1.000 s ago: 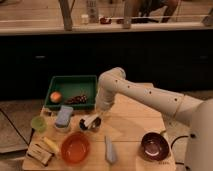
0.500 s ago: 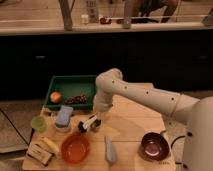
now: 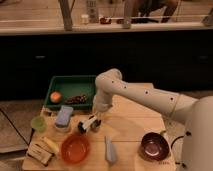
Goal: Place brush in metal cup
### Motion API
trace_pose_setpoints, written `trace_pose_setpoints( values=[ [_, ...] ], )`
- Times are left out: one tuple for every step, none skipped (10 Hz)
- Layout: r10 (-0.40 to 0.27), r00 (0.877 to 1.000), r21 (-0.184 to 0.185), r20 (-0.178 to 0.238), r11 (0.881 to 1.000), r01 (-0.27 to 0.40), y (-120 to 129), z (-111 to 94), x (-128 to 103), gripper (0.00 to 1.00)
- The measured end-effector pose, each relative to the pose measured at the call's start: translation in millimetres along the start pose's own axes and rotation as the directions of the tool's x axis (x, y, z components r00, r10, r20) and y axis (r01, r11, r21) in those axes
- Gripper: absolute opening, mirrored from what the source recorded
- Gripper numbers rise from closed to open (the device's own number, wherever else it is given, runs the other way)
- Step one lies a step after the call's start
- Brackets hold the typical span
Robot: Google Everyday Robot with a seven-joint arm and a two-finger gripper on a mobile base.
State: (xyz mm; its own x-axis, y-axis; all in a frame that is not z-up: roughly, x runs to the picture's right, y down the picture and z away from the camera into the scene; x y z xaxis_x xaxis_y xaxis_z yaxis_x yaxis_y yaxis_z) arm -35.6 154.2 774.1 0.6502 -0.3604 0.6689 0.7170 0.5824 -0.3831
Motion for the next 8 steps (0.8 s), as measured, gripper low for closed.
trace_pose_setpoints(
  values=[
    [0.001, 1.0, 0.0, 0.0, 1.0, -0.001, 0.6, -0.2, 0.4, 0.78],
    [0.002, 1.0, 0.001, 0.0, 1.0, -0.002, 1.3, -0.8, 1.1, 0.8],
    [0.005, 1.0, 0.002, -0.002, 1.0, -0.005, 2.4, -2.1, 2.3, 0.8],
    [0.008, 1.0, 0.004, -0.005, 1.0, -0.008, 3.8, -4.0, 3.7, 0.8],
    [0.011, 1.0, 0.008, -0.007, 1.0, -0.011, 4.0, -5.4, 4.6, 0.8],
    [0.013, 1.0, 0.013, -0.009, 1.0, -0.012, 3.6, -7.0, 5.0, 0.8],
    [0.014, 1.0, 0.015, -0.01, 1.0, -0.014, 3.6, -8.0, 5.4, 0.8],
    [0.015, 1.0, 0.018, -0.013, 1.0, -0.015, 3.8, -9.3, 6.0, 0.8]
  ],
)
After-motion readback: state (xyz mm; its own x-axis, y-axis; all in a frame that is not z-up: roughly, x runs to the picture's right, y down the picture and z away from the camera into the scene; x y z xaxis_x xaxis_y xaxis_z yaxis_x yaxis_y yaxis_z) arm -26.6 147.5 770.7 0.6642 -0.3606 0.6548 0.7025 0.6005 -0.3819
